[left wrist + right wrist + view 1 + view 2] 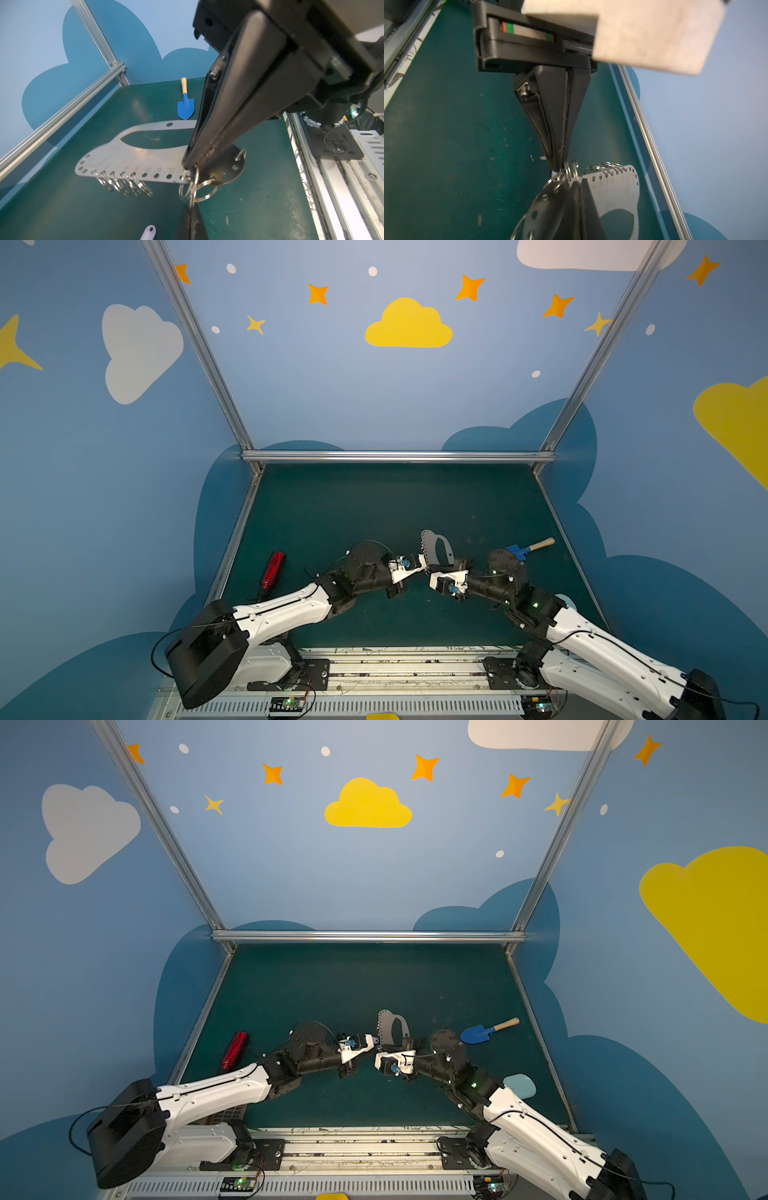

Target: Put the keys on the keyring

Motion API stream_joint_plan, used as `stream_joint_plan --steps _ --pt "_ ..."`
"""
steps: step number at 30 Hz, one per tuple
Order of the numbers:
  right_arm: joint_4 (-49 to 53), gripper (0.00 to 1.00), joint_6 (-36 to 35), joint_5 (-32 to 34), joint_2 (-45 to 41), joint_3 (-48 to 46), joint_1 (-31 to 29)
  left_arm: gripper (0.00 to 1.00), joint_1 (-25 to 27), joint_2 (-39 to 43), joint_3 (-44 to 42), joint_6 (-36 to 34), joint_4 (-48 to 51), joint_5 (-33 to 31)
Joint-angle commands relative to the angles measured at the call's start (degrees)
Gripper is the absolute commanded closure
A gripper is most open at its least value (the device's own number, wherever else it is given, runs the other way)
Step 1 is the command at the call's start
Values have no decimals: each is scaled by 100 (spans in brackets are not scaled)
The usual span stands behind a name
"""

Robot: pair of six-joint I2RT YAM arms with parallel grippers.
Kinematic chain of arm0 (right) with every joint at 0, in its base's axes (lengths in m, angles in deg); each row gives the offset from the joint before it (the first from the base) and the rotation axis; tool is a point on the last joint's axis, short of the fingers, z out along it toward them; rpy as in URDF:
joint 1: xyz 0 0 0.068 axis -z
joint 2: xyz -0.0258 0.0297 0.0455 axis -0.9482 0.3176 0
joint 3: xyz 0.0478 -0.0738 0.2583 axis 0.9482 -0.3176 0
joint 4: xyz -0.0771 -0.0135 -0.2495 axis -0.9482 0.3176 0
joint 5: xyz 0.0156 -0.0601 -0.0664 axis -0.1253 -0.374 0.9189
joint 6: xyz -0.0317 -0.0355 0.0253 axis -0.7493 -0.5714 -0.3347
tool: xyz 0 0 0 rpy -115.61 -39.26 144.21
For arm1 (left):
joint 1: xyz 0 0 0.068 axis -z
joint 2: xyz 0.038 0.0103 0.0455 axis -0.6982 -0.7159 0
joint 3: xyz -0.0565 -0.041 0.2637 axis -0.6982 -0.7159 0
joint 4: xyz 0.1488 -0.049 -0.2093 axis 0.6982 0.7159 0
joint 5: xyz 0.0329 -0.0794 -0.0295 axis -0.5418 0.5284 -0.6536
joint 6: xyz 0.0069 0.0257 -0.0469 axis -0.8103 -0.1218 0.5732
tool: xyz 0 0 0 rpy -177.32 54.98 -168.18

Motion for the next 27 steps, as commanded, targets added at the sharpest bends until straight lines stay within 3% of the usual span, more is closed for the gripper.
stream_joint_plan --steps 1,13,27 --pt "-413 100 -288 193 -154 -34 -159 96 -50 -75 -78 170 -31 -166" --pt "-453 100 -560 580 -252 -166 -374 95 -68 -104 -19 359 30 -240" --pt "-313 100 -774 942 -260 -184 -416 87 -174 -37 475 693 625 -11"
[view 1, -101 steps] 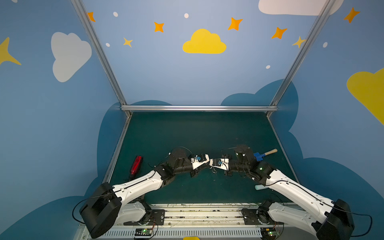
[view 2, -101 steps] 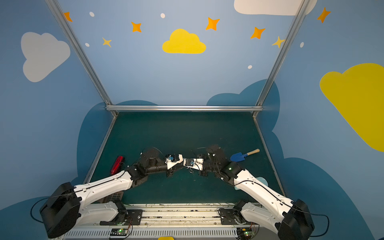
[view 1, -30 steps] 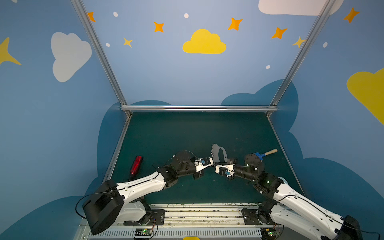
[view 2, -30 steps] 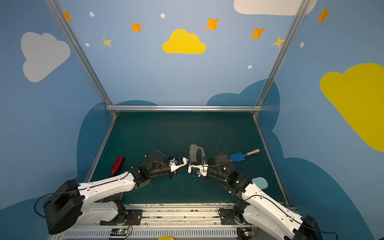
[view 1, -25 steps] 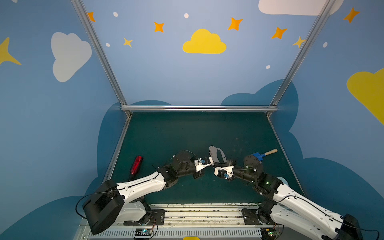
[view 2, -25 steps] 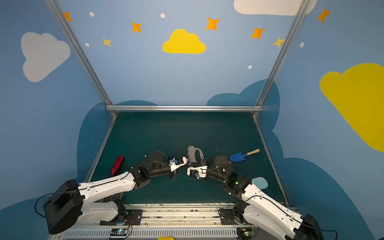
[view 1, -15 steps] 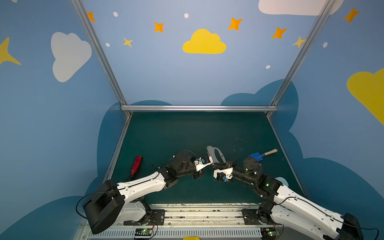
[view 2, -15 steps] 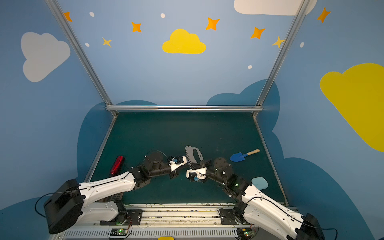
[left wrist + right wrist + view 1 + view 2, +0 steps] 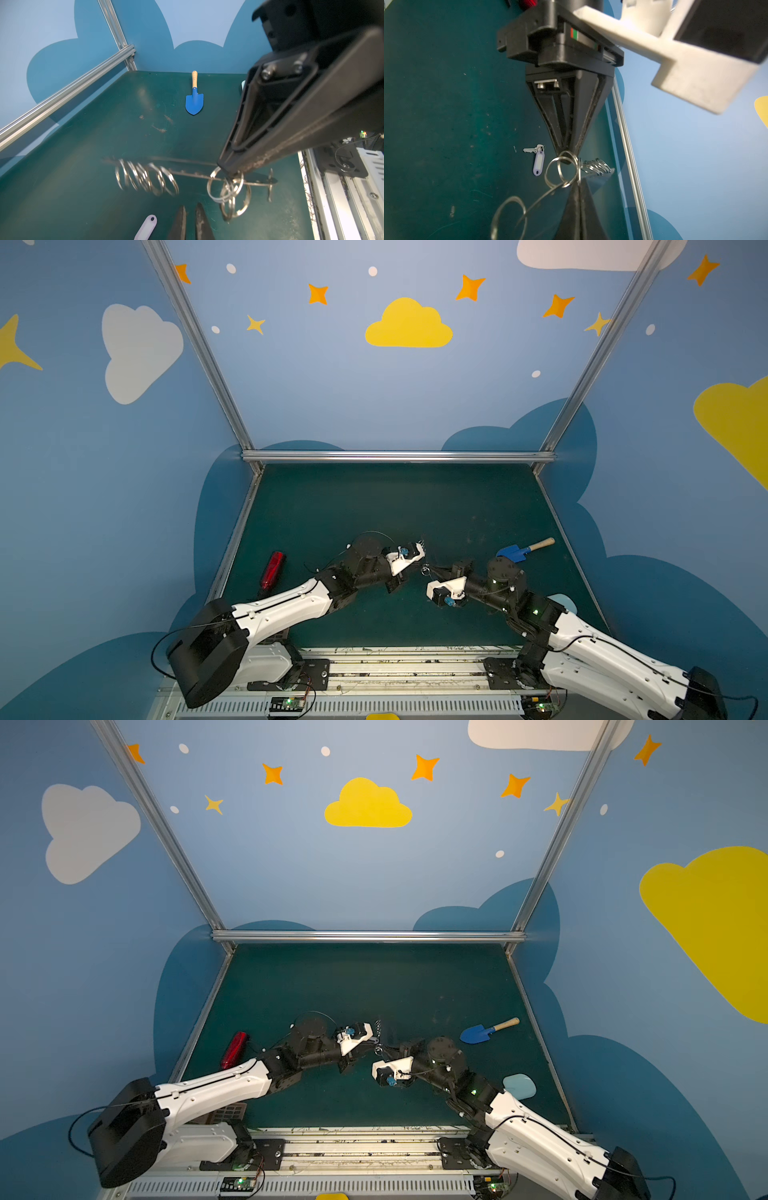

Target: Put the keys on the keyring

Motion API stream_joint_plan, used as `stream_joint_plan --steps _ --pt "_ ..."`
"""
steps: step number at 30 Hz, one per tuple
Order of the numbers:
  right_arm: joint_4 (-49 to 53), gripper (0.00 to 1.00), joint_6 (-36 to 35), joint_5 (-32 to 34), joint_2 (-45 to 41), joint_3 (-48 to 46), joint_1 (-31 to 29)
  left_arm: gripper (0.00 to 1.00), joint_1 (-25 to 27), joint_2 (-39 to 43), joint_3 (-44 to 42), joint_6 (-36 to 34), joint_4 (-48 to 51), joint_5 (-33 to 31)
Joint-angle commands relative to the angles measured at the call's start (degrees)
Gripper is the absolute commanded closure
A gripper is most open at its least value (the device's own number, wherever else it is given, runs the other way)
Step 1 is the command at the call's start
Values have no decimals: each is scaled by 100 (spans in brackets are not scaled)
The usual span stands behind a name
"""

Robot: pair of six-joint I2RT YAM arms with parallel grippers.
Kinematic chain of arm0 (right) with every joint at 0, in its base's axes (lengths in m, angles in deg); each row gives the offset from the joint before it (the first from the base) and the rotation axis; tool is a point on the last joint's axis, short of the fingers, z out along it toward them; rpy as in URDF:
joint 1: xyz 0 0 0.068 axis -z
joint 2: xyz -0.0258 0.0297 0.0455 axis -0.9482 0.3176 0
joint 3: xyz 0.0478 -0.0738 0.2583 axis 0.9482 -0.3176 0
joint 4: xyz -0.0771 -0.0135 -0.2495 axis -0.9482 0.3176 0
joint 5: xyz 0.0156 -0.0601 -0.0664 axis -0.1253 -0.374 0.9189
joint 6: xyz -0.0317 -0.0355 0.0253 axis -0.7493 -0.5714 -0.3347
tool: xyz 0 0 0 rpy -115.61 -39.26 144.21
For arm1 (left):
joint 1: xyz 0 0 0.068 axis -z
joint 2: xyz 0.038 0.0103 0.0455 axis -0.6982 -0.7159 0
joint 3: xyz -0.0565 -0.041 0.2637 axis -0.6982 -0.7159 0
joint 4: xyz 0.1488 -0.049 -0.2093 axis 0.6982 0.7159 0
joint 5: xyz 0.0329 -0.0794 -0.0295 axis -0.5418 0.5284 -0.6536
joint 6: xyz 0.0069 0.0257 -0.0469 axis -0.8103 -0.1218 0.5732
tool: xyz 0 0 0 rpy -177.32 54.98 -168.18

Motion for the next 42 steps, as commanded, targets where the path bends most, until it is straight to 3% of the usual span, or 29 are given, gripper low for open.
stream_joint_plan --steps 1,9,15,19,29,32,42 --pt "-113 100 -38 202 -72 -13 -32 86 -22 24 135 103 187 90" --pt "22 100 -38 388 -141 6 -26 79 -63 64 87 82 319 -62" --pt "239 100 9 663 -203 26 -8 62 -462 125 134 536 637 -157" --pt "435 100 37 792 -273 22 52 57 -816 -305 505 1380 1174 -336" --pt "976 100 282 930 -710 -9 176 60 -1042 -2492 2952 3376 3922 -887" --pt "980 100 337 947 -863 -110 177 59 -1198 -2977 3602 4352 4689 -564" --pt "813 100 455 850 -1083 -441 173 60 -1224 -3161 3572 6794 4926 -517"
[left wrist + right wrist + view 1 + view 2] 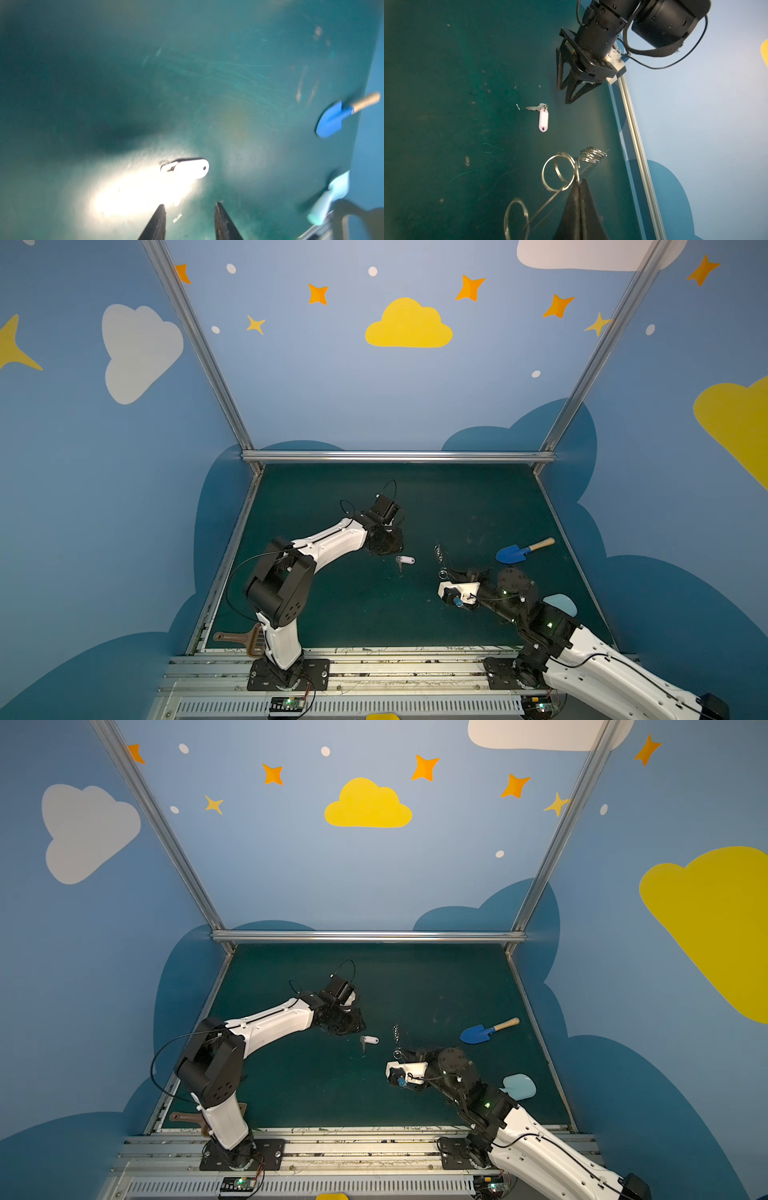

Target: Put the keys on the keyring

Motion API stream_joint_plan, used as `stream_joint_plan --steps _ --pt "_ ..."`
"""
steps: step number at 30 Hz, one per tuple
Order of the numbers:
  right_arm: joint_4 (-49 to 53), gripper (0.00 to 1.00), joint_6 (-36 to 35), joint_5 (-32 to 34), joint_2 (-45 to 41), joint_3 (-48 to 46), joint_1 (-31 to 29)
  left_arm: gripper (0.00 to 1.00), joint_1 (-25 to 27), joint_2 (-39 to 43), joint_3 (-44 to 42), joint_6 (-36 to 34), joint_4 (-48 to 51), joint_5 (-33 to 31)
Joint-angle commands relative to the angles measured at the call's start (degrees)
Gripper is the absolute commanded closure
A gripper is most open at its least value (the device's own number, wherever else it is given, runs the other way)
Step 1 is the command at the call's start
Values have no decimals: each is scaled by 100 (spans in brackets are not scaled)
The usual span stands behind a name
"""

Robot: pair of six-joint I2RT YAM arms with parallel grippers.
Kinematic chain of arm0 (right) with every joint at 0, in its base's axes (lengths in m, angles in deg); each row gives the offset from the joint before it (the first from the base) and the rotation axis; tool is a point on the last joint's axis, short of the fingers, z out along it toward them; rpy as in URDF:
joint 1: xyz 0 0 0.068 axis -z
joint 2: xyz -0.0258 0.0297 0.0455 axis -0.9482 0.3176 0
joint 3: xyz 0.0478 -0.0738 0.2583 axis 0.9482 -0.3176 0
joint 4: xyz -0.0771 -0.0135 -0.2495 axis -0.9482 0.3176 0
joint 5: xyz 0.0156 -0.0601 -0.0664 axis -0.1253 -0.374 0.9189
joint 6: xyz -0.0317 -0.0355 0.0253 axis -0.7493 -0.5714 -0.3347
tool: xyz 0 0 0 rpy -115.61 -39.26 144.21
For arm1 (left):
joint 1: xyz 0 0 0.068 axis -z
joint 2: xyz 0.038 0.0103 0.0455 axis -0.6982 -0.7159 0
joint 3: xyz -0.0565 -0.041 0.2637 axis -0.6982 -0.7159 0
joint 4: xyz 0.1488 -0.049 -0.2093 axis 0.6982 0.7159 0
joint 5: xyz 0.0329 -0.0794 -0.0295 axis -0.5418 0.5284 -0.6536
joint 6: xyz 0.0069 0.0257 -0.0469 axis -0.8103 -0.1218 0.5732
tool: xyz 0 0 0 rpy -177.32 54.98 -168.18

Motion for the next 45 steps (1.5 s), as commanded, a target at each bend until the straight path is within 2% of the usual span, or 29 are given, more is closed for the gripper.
stream_joint_plan --steps 1,7,19,45 --pt "-113 100 126 -24 -51 22 6 60 -7 -130 59 1155 295 112" --pt "-55 100 118 -53 0 28 17 63 -14 -268 -77 1883 181 198" --pt "47 100 141 -50 2 21 20 68 -145 -602 -231 2484 -369 141" --pt "47 100 188 -190 162 32 184 82 -128 -977 59 2429 -490 286"
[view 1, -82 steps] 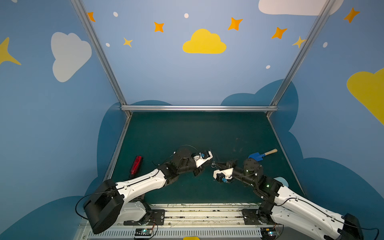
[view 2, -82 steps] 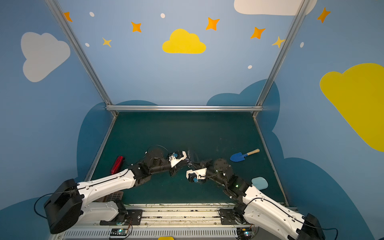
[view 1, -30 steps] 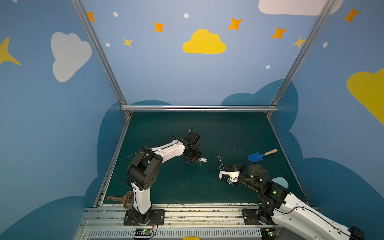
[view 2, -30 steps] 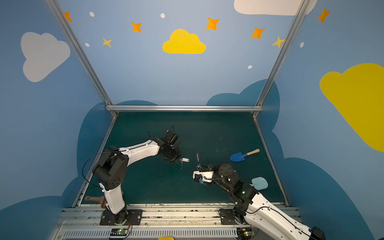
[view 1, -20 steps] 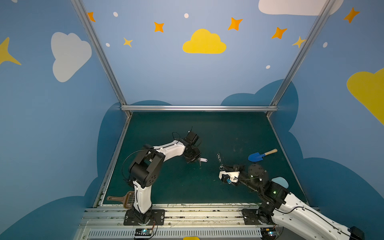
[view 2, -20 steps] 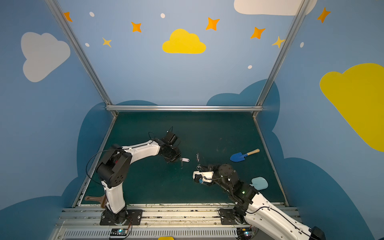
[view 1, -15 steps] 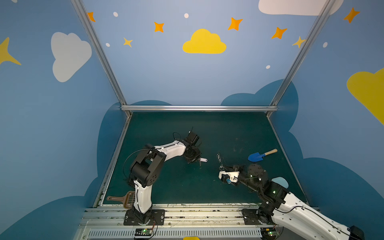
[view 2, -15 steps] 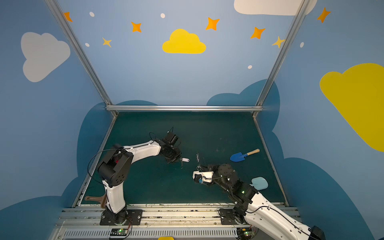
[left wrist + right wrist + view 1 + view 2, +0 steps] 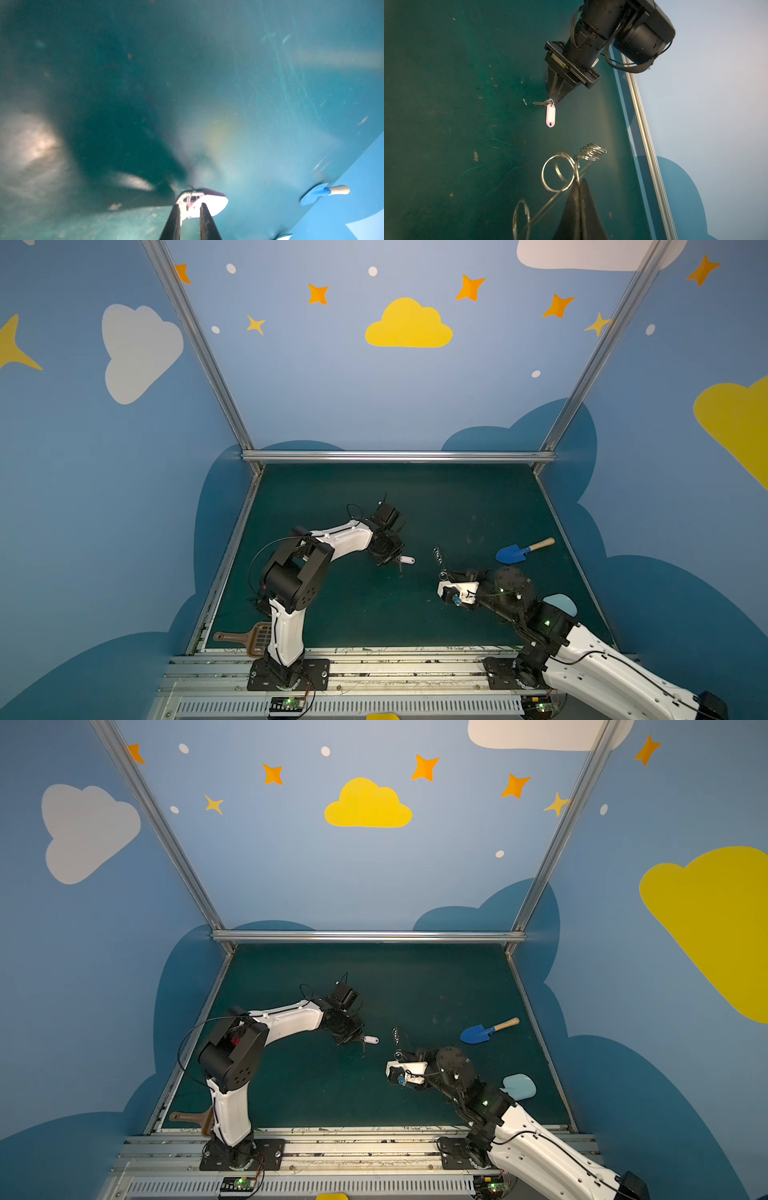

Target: Put the keys on the keyring

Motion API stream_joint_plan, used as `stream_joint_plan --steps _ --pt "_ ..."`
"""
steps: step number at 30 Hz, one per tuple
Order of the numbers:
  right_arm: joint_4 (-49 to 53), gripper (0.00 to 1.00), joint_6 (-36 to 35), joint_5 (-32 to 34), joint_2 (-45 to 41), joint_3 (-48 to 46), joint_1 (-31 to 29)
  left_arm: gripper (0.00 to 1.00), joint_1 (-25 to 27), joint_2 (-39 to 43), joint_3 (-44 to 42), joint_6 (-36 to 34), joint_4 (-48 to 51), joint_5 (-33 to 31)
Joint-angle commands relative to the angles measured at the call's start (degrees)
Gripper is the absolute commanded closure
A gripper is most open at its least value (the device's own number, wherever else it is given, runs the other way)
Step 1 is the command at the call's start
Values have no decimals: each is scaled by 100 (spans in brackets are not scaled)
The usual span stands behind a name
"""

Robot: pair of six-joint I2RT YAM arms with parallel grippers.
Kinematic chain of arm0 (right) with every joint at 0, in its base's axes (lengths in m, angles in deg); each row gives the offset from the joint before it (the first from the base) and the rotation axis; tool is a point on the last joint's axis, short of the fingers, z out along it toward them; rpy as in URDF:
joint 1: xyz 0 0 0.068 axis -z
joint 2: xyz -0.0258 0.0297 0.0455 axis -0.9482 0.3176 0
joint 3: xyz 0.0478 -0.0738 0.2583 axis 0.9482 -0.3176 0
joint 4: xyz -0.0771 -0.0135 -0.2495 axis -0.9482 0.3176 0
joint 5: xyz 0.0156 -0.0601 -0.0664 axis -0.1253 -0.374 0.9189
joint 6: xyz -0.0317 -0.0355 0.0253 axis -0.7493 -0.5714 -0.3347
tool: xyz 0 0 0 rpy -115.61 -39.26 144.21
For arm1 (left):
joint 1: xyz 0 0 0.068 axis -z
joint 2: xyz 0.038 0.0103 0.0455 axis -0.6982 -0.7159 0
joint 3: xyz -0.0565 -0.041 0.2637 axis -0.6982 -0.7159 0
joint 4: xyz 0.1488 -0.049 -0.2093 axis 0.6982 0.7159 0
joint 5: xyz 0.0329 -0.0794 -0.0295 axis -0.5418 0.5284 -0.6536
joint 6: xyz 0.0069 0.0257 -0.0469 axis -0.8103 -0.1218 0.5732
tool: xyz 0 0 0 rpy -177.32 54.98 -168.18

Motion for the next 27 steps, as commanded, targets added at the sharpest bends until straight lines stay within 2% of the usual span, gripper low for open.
stream_joint_plan --steps 1,9,19,22,27 --pt "-43 100 81 -92 7 35 37 83 -4 -157 110 -45 18 -5" --pt "-43 100 99 -145 31 39 80 86 -5 -219 136 -80 63 0" --pt "-58 100 159 -200 41 44 137 96 -2 -107 256 -393 179 -101" --pt "-31 100 229 -271 62 68 183 96 -1 84 303 -914 258 -251" --pt "45 100 354 -467 123 169 265 96 -5 538 440 -2423 578 -498"
